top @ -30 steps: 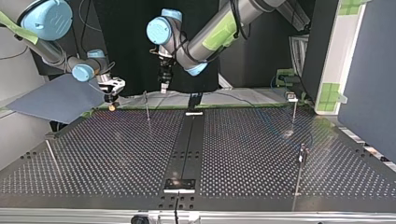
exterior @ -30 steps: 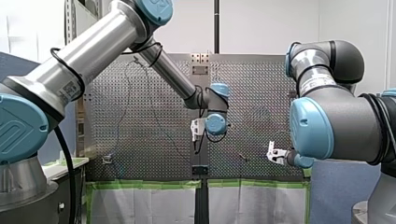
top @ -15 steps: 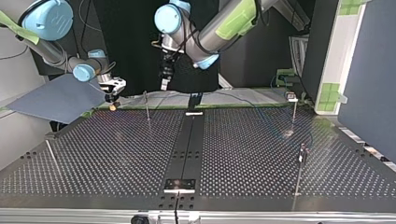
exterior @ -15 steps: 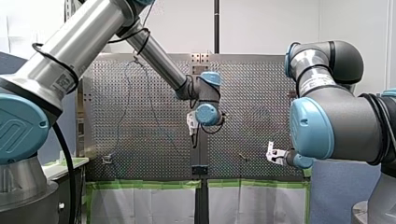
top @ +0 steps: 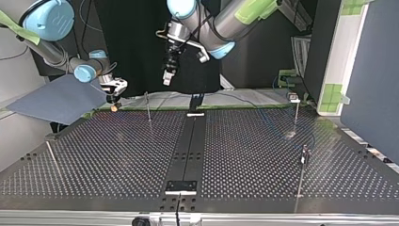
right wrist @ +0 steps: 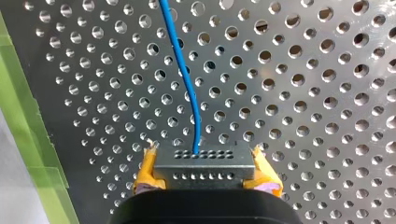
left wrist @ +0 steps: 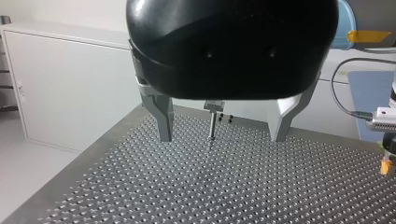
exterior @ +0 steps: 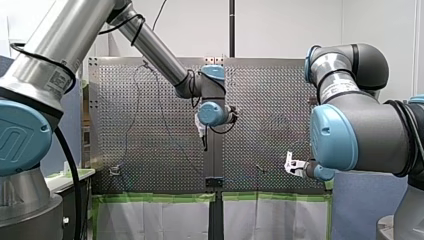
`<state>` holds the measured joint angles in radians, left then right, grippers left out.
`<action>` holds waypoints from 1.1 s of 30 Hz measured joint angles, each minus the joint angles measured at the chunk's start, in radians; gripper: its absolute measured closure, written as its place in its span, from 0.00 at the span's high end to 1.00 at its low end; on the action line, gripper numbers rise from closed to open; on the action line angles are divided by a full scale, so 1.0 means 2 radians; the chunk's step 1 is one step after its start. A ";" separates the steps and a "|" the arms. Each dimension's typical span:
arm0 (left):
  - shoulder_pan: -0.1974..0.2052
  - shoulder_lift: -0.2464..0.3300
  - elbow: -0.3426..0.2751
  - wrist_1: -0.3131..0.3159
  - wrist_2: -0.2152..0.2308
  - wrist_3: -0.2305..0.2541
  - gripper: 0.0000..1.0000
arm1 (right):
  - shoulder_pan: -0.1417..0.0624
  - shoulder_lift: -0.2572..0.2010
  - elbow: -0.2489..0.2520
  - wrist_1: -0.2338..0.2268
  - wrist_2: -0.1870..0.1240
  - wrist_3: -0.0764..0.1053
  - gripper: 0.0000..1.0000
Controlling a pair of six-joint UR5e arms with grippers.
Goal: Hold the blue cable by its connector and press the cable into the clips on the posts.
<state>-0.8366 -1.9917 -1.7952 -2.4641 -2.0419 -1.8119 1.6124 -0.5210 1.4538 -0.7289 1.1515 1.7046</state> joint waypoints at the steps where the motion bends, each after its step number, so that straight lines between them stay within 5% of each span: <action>1: 0.000 0.005 -0.005 0.000 0.000 0.000 0.99 | 0.000 0.000 0.000 0.000 0.000 0.000 0.00; 14: 0.007 0.072 -0.072 0.024 0.014 -0.028 0.99 | 0.000 0.000 0.000 0.008 0.007 -0.009 0.00; 23: 0.017 0.116 -0.116 0.067 0.028 -0.047 0.99 | -0.004 -0.006 0.000 0.037 0.037 -0.038 0.00; 33: 0.025 0.168 -0.168 0.113 0.032 -0.043 0.99 | -0.005 -0.046 0.026 0.049 0.063 -0.042 0.00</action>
<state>-0.7860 -1.6564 -2.1303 -2.2387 -1.9780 -1.8984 1.6029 -0.6126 1.5051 -0.6318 1.2774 1.6210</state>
